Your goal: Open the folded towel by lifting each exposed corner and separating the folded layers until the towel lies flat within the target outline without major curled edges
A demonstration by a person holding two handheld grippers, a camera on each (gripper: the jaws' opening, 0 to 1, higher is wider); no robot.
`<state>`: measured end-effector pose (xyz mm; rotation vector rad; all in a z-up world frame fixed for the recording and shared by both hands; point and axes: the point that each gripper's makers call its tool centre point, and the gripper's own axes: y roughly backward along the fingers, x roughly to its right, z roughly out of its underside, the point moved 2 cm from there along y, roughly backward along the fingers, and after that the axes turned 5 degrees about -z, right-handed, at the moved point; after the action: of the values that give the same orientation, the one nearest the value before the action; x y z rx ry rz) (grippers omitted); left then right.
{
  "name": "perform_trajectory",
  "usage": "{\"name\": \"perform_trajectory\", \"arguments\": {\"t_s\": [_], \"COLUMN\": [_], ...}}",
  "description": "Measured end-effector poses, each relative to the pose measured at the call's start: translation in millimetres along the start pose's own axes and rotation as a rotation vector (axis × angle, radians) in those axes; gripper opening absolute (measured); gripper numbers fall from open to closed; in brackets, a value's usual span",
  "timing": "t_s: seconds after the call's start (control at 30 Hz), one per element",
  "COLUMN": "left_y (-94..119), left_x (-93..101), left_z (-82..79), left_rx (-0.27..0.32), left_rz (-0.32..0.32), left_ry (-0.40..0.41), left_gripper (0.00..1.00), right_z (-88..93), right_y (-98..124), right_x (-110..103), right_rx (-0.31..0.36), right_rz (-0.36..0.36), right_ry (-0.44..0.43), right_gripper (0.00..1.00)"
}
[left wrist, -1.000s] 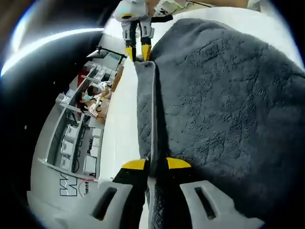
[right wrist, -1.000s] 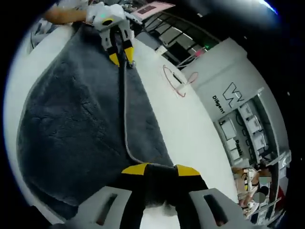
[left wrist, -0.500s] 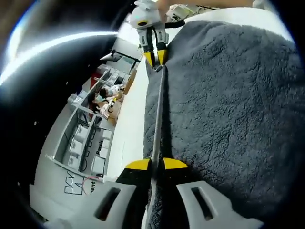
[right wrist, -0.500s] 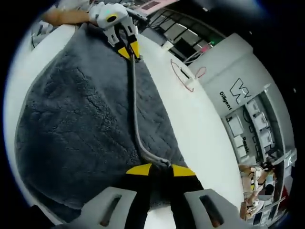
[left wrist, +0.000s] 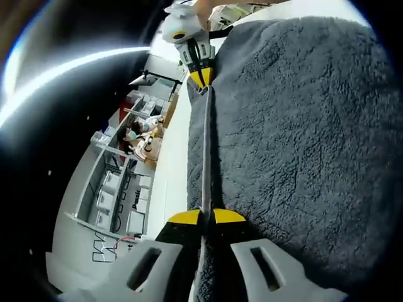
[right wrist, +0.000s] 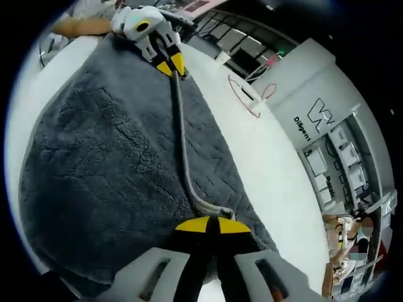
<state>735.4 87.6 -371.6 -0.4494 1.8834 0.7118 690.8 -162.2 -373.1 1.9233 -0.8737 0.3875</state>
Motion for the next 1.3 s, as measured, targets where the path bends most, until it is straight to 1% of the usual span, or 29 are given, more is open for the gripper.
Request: {"name": "perform_trajectory", "arguments": {"t_s": [0.03,0.07,0.1,0.13,0.2,0.3,0.37,0.4,0.5,0.57,0.6,0.73,0.77,0.8,0.83,0.87,0.9,0.93,0.97,1.03,1.1,1.13,1.17,1.2,1.3], "left_y": [1,1,2,2,3,4,4,5,2,3,3,2,3,3,2,2,2,2,3,3,2,2,3,3,4], "left_x": [0.6,0.3,0.1,0.5,1.3,2.6,2.6,2.7,1.4,1.5,1.6,0.9,1.2,1.1,0.4,0.4,0.6,0.8,1.0,1.4,0.6,0.5,0.8,0.9,1.5], "left_z": [-1.3,-0.8,-1.0,-1.1,-2.1,-3.9,-4.0,-4.1,0.5,0.0,-0.1,1.6,1.0,0.9,3.3,3.3,2.7,2.2,1.5,0.5,2.4,2.6,1.7,1.2,-0.3], "left_rx": [-0.004,-0.005,-0.008,-0.005,0.0,-0.007,-0.008,-0.007,-0.007,-0.006,-0.007,-0.008,-0.007,-0.007,-0.009,-0.009,-0.01,-0.011,-0.012,-0.012,-0.011,-0.011,-0.01,-0.01,-0.012], "left_rz": [-0.002,-0.002,-0.005,-0.005,-0.004,-0.007,-0.01,-0.01,-0.012,-0.014,-0.015,-0.017,-0.017,-0.016,-0.017,-0.017,-0.017,-0.018,-0.018,-0.018,-0.018,-0.018,-0.018,-0.018,-0.02], "left_ry": [0.004,0.021,0.045,0.051,0.038,0.02,0.022,0.024,0.036,0.034,0.033,0.039,0.038,0.038,0.041,0.041,0.039,0.036,0.033,0.032,0.04,0.041,0.042,0.04,0.03], "left_gripper": [0.05,0.05,0.05,0.05,0.05,0.05,0.05,0.05,0.05,0.05,0.05,0.05,0.05,0.05,0.05,0.05,0.05,0.05,0.05,0.05,0.05,0.05,0.05,0.05,0.05], "right_z": [-2.4,-2.9,-2.4,-2.3,-2.4,-1.7,-1.2,-1.1,0.1,-0.4,0.4,1.2,1.3,1.1,0.3,1.2,1.0,5.9,4.2,1.8,-5.6,-6.8,-17.7,-19.6,-29.2], "right_y": [-1,-2,-4,-7,-7,-6,-6,-7,-11,-10,-10,-10,-9,-9,-9,-11,-12,-13,-8,-4,5,7,12,13,21], "right_x": [5,10,10,7,6,7,6,5,-4,-3,-3,-2,-1,-1,0,6,7,9,8,6,6,5,-6,-9,-14], "right_rx": [0.006,0.003,0.0,0.005,0.02,0.025,0.024,0.026,0.029,0.03,0.033,0.036,0.031,0.024,0.023,0.027,0.047,0.038,0.024,0.011,0.005,0.005,0.052,0.061,0.064], "right_rz": [0.044,0.073,0.082,0.062,0.052,0.06,0.061,0.056,0.013,0.021,0.021,0.018,0.014,0.01,0.013,0.015,0.012,0.003,0.003,0.005,0.019,0.021,-0.016,-0.027,-0.027], "right_ry": [-0.002,0.024,0.028,0.004,-0.035,-0.023,-0.022,-0.019,-0.027,-0.013,-0.043,-0.048,-0.044,-0.018,-0.019,-0.058,-0.082,-0.065,-0.021,-0.008,-0.006,-0.012,-0.089,-0.098,-0.085], "right_gripper": [0.13,0.18,0.19,0.18,0.16,0.17,0.16,0.14,0.02,0.02,0.02,0.01,0.01,0.01,0.01,0.0,0.0,0.0,0.0,0.0,0.0,0.0,0.0,0.0,0.0]}}
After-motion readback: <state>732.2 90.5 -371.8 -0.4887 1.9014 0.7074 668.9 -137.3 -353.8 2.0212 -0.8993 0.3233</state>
